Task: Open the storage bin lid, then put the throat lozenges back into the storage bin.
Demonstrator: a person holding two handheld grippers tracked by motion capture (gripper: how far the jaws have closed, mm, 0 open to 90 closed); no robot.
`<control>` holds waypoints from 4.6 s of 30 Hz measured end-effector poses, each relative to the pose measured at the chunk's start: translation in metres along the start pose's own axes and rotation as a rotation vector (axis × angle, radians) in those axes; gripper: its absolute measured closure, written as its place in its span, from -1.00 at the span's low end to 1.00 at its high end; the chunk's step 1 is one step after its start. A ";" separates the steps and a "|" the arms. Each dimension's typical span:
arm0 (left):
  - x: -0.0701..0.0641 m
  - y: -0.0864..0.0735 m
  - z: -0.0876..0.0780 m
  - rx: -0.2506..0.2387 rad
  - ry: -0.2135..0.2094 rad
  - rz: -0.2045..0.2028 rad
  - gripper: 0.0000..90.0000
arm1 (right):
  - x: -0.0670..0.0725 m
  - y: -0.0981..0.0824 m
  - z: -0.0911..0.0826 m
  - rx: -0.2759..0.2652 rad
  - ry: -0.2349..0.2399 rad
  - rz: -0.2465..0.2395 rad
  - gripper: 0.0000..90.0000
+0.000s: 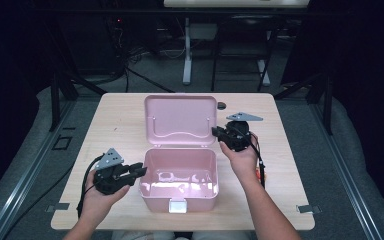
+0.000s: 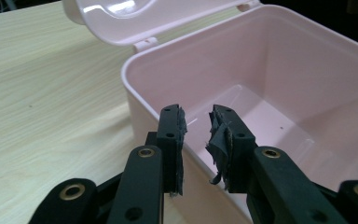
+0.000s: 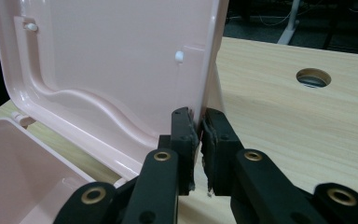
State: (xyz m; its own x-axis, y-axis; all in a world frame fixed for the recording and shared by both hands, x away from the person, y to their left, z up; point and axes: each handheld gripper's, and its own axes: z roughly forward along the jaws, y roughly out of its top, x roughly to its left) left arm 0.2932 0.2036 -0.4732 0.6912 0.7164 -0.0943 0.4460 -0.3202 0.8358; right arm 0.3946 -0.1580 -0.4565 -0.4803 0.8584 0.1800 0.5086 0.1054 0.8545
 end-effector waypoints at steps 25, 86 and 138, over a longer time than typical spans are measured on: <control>-0.022 -0.013 0.016 -0.007 -0.059 0.023 0.64 | -0.001 0.000 0.002 -0.001 0.000 0.005 0.84; -0.027 -0.017 0.022 0.001 -0.027 0.092 0.77 | -0.005 -0.007 0.007 0.075 0.034 0.007 0.60; -0.021 -0.007 -0.018 -0.018 -0.099 0.070 0.08 | -0.059 -0.039 -0.060 0.427 -0.124 -0.158 -0.24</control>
State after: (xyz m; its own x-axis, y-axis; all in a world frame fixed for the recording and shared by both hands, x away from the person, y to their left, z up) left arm 0.2653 0.2015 -0.4678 0.7732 0.6281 -0.0876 0.3853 -0.3556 0.8515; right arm 0.3605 -0.2425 -0.4713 -0.4997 0.8660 -0.0178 0.6971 0.4143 0.5852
